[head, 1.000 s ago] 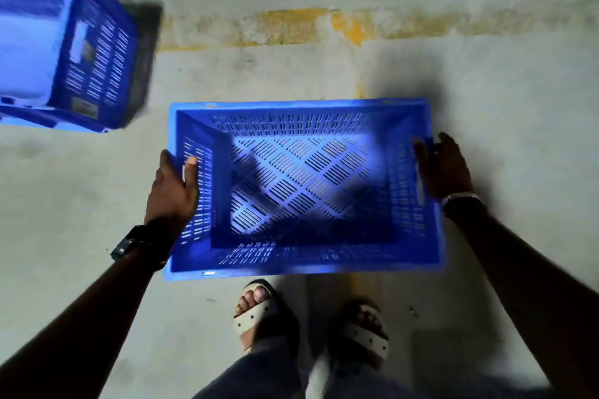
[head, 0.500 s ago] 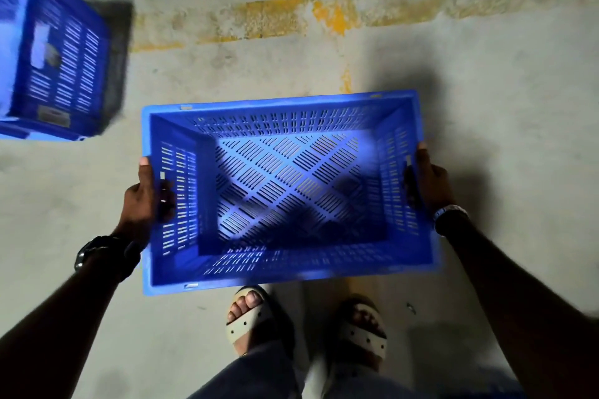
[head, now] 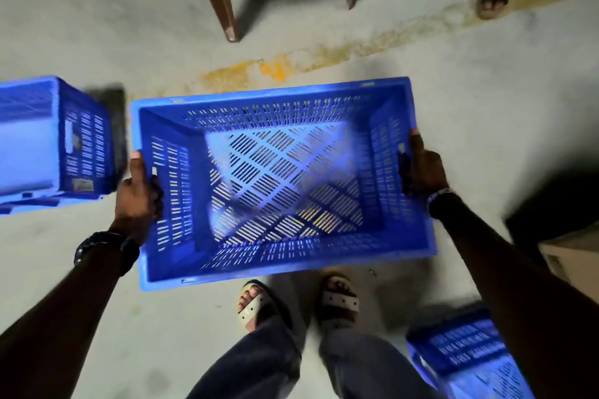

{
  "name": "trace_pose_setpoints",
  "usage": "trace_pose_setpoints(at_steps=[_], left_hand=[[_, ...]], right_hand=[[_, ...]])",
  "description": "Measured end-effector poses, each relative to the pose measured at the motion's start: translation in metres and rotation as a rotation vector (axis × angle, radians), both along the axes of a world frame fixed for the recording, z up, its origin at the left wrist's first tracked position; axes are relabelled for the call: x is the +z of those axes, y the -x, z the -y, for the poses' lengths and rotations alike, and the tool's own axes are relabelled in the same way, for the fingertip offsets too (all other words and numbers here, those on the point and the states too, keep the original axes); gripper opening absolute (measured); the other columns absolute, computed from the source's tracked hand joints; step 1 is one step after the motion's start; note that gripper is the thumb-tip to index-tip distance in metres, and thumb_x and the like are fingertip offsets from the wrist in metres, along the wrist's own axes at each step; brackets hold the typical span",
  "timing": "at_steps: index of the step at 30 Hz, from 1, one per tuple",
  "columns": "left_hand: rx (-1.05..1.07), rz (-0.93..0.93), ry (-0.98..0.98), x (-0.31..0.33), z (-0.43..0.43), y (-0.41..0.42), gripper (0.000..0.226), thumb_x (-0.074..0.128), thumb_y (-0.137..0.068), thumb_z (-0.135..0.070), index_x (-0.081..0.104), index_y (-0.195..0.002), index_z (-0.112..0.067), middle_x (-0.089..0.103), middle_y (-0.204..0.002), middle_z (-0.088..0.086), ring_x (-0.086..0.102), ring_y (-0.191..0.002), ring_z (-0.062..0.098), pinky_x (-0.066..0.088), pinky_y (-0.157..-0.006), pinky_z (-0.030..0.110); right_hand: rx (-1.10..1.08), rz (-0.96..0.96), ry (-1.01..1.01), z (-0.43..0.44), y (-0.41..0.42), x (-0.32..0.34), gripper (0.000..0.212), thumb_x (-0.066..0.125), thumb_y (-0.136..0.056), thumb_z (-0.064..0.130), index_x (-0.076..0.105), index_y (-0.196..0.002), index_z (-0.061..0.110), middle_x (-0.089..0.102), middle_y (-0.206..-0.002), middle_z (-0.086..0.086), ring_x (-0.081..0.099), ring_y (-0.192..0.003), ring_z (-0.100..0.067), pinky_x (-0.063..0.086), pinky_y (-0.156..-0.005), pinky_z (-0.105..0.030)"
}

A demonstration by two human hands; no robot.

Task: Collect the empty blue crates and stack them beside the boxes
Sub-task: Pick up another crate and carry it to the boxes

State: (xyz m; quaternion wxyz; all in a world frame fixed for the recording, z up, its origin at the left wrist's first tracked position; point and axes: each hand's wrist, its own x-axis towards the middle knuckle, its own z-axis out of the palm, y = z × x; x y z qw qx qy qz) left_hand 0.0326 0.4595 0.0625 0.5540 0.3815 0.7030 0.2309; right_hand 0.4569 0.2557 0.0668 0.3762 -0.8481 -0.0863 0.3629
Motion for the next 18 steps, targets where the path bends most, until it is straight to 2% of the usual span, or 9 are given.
trace_pose_setpoints(at_steps=[4,10,13,16,18], left_hand=[[-0.103,0.001,-0.076,0.129,-0.012,-0.045,0.057,0.037,-0.093,-0.079,0.036,-0.067,-0.028,0.033,-0.041,-0.012,0.026,-0.032,0.007,0.019,-0.037,0.013],[-0.322,0.024,-0.144,0.274,-0.002,-0.105,0.061,0.033,-0.096,-0.077,0.036,-0.064,-0.025,0.031,-0.040,-0.011,0.026,-0.030,0.008,0.020,-0.037,0.013],[-0.441,0.023,-0.166,0.319,0.020,-0.138,0.062,0.032,-0.099,-0.073,0.036,-0.064,-0.023,0.031,-0.040,-0.010,0.026,-0.030,0.009,0.020,-0.037,0.014],[-0.550,0.002,-0.162,0.336,0.051,-0.170,0.066,0.034,-0.096,-0.077,0.038,-0.061,-0.021,0.034,-0.040,-0.007,0.029,-0.032,0.012,0.025,-0.039,0.018],[-0.633,-0.014,-0.163,0.338,0.077,-0.191,0.066,0.034,-0.095,-0.077,0.041,-0.061,-0.021,0.036,-0.041,-0.006,0.031,-0.033,0.014,0.027,-0.041,0.019]], right_hand=[[-0.077,-0.001,-0.081,0.026,-0.017,0.136,0.072,0.041,-0.084,0.079,0.050,-0.061,0.012,0.044,-0.053,-0.010,0.038,-0.031,-0.019,0.034,-0.038,-0.022],[-0.214,0.106,-0.098,0.097,-0.036,0.294,0.072,0.038,-0.089,0.077,0.052,-0.064,0.010,0.044,-0.044,-0.006,0.038,-0.030,-0.021,0.031,-0.036,-0.021],[-0.319,0.128,-0.115,0.154,-0.033,0.338,0.075,0.039,-0.084,0.081,0.053,-0.066,0.010,0.044,-0.049,-0.010,0.037,-0.031,-0.022,0.029,-0.036,-0.022],[-0.480,0.118,-0.156,0.217,-0.024,0.355,0.083,0.044,-0.061,0.095,0.053,-0.067,0.013,0.043,-0.050,-0.008,0.035,-0.031,-0.020,0.026,-0.036,-0.023],[-0.573,0.112,-0.141,0.267,-0.013,0.359,0.081,0.045,-0.062,0.094,0.052,-0.067,0.013,0.043,-0.047,-0.006,0.035,-0.030,-0.018,0.026,-0.037,-0.022]])
